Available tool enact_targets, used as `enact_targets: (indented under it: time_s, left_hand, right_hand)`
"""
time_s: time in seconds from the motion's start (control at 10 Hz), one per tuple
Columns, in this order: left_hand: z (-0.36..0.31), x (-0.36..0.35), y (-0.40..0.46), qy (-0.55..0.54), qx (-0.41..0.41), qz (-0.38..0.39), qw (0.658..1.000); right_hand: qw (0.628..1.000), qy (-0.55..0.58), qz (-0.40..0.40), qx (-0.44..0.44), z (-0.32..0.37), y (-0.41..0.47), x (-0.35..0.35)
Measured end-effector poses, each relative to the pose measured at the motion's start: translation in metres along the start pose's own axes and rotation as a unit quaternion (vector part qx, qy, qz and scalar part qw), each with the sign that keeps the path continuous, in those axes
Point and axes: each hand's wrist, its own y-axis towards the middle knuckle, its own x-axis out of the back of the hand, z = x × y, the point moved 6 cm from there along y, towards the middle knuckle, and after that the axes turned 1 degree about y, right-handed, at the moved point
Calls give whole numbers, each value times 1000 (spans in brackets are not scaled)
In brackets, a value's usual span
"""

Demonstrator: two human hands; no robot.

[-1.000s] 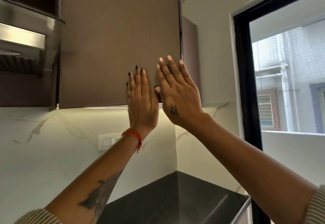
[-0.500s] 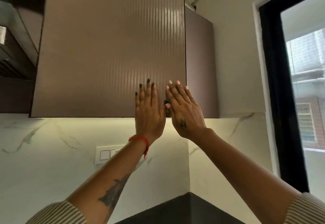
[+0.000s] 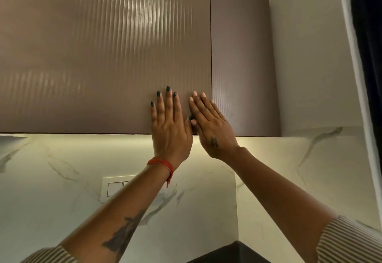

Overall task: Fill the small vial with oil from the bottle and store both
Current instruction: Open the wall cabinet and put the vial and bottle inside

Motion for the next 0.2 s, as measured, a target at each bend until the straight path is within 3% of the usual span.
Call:
enact_targets:
  time_s: [0.2]
  left_hand:
    - [38,-21,17,65,21,-14,998]
  right_hand:
    - [999,42,-11,10,-15,10,-44]
